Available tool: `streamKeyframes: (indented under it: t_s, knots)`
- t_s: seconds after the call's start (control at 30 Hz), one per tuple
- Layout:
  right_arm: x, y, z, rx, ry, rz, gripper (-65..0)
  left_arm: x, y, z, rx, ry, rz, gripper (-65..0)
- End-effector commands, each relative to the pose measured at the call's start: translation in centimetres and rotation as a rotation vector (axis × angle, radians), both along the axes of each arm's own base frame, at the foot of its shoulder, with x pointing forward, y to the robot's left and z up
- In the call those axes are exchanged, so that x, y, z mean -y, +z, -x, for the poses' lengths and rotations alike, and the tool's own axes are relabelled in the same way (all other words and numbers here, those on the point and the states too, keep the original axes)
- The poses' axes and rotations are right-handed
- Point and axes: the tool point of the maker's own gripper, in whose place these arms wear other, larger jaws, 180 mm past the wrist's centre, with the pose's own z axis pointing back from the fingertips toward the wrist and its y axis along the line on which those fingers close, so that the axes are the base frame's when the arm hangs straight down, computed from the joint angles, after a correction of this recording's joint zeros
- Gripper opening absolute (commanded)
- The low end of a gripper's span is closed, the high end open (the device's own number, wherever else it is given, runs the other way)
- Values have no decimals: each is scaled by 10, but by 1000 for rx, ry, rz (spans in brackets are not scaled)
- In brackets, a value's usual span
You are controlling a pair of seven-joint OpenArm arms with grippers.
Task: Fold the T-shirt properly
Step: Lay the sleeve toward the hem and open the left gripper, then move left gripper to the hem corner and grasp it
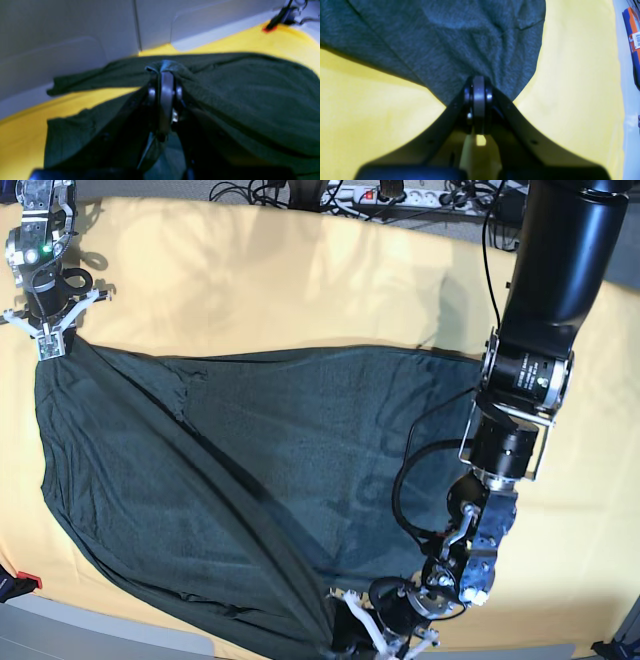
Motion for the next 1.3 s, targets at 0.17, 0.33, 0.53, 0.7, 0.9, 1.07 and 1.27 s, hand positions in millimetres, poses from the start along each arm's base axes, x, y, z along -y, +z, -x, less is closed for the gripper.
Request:
streamKeyframes:
  t_s: [0.17,0.33,0.53,0.7,0.9,1.07,1.27]
  knots:
    - [21,19,-12,60,-73,66,-463,-4,19,-4,51,15,26,-436]
    - [29,42,-25,84,-82,115,-281,-27,13,-7,24,47,-14,-225]
    - [25,80,-40,133,16,173,-281,-63,-10,-1,-97,58,-81,-226]
    - [16,106,-47,114,130,193,-282,-80,-26,14,-200,-14,-116,-226]
    - [-18,79,-22,-52,367,102,-282,-84,-47,50,-370,-193,-150,-226]
    - [-17,75,-17,-80,384,105,-293,-81,-48,64,-418,-262,-129,-226]
    - [-11,64,-12,-122,392,104,-325,-80,-53,68,-448,-274,-131,-233]
